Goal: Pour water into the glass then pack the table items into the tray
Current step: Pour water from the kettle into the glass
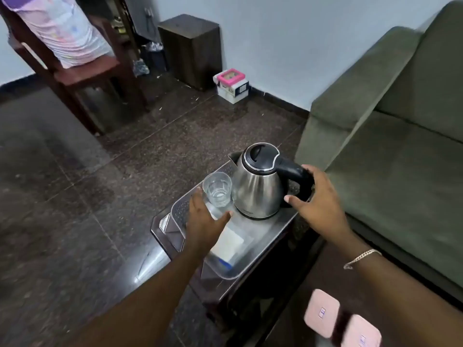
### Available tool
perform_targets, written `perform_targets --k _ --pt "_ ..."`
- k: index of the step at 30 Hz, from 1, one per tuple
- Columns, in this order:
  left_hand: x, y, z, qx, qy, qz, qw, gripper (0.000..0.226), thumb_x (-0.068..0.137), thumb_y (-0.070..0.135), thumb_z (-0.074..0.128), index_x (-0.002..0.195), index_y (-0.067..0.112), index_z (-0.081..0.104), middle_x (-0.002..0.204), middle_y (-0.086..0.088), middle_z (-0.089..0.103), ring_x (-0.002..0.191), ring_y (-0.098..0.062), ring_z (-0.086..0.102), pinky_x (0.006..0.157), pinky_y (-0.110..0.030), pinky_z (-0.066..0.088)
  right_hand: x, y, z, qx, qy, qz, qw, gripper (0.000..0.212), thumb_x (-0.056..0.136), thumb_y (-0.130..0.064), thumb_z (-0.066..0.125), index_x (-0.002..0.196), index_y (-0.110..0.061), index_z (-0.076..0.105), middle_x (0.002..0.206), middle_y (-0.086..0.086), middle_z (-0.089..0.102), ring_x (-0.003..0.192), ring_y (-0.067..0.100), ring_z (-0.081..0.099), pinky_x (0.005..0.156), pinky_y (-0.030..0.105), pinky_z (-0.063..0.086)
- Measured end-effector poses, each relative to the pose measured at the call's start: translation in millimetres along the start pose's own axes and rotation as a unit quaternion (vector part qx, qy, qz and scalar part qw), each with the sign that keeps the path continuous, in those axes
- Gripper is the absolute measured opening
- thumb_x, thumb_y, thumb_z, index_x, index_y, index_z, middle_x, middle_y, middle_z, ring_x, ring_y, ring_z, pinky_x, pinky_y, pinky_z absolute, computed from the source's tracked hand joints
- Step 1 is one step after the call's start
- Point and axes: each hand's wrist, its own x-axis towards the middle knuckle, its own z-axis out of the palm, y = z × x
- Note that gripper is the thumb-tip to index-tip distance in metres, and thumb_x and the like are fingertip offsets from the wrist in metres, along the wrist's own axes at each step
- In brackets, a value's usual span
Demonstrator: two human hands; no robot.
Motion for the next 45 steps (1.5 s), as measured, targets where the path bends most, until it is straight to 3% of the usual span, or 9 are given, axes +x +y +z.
perform_targets --k 3,6,13,17,25,31,36,42,45 --pt "17.7 -3.2 14.6 -0.062 0.034 -0.003 0.998 0.086 0.074 0.031 0.090 0.144 0.012 0.044 0.135 -0.008 0.055 0.125 -0.026 0.055 0.108 -0.041 0.045 23.5 10.0 7.6 0.043 -0.017 0.061 0.997 0.037 0.073 -0.015 0.085 0.098 -0.032 0.063 0.086 -0.019 0.070 0.080 -0.002 0.063 0.074 0.026 0.049" --pt "29.0 1.0 23.4 -0.087 0.055 -0.035 0.994 0.080 0.073 0.023 0.090 0.139 0.011 0.046 0.132 -0.008 0.057 0.121 -0.028 0.058 0.108 -0.046 0.046 42.2 13.1 9.7 0.130 -0.075 0.104 0.983 0.024 0.069 -0.007 0.084 0.078 -0.025 0.070 0.065 -0.016 0.068 0.062 0.001 0.061 0.065 0.024 0.048" --pt "46.0 -2.5 30.2 -0.078 0.068 -0.033 0.994 0.078 0.070 0.018 0.089 0.137 0.012 0.048 0.128 -0.007 0.059 0.117 -0.027 0.060 0.103 -0.046 0.050 50.1 25.7 17.7 0.184 -0.082 0.110 0.973 0.021 0.055 -0.009 0.072 0.075 -0.010 0.068 0.059 -0.007 0.059 0.057 0.010 0.054 0.060 0.029 0.044" --pt "48.5 -5.4 30.6 -0.078 0.084 -0.030 0.993 0.068 0.067 0.020 0.088 0.125 0.019 0.052 0.116 -0.002 0.061 0.104 -0.025 0.063 0.093 -0.041 0.054 46.6 17.1 21.5 0.206 -0.054 0.092 0.973 0.019 0.057 -0.006 0.066 0.064 -0.023 0.068 0.052 -0.016 0.054 0.048 -0.001 0.048 0.048 0.014 0.040" --pt "45.6 9.3 6.8 -0.064 0.061 0.015 0.996 0.079 0.066 0.019 0.089 0.134 0.015 0.049 0.122 -0.006 0.062 0.108 -0.028 0.063 0.097 -0.048 0.053 40.9 -7.4 -4.6 0.211 0.008 0.067 0.975 0.024 0.059 -0.005 0.067 0.061 -0.028 0.066 0.048 -0.018 0.051 0.044 -0.004 0.044 0.043 0.012 0.036" --pt "21.7 45.8 -14.2 -0.076 0.022 0.072 0.994 0.078 0.064 0.029 0.089 0.131 0.023 0.050 0.122 0.001 0.062 0.111 -0.024 0.064 0.092 -0.050 0.056 34.0 -48.2 -73.4 0.233 0.063 0.013 0.970 0.017 0.056 0.003 0.063 0.062 -0.011 0.055 0.052 -0.016 0.047 0.050 -0.001 0.042 0.046 0.013 0.039" --pt "-29.2 78.0 -12.1 -0.102 -0.028 0.092 0.990 0.074 0.065 0.028 0.092 0.124 0.039 0.048 0.116 0.029 0.059 0.106 0.004 0.062 0.080 -0.015 0.056 1.6 -70.7 -145.3 0.222 0.097 -0.023 0.970 0.022 0.054 0.009 0.060 0.058 -0.010 0.051 0.053 -0.013 0.044 0.049 0.000 0.038 0.043 0.011 0.036" --pt "-118.6 105.7 23.2 -0.106 -0.075 0.114 0.985 0.082 0.062 0.036 0.088 0.133 0.034 0.047 0.124 0.019 0.060 0.112 0.004 0.062 0.087 -0.018 0.056 -74.6 -58.5 -230.1 0.168 0.086 -0.017 0.982 0.036 0.054 0.012 0.058 0.057 -0.025 0.056 0.052 -0.015 0.047 0.049 -0.001 0.040 0.043 0.010 0.036" --pt "-167.9 113.2 47.6 -0.118 -0.106 0.126 0.979 0.078 0.063 0.030 0.091 0.125 0.046 0.047 0.118 0.019 0.063 0.109 0.003 0.064 0.090 -0.019 0.056 -123.3 -42.2 -264.3 0.138 0.086 0.001 0.987 0.026 0.053 0.009 0.058 0.061 -0.016 0.057 0.055 -0.013 0.046 0.050 -0.001 0.041 0.044 0.010 0.038"
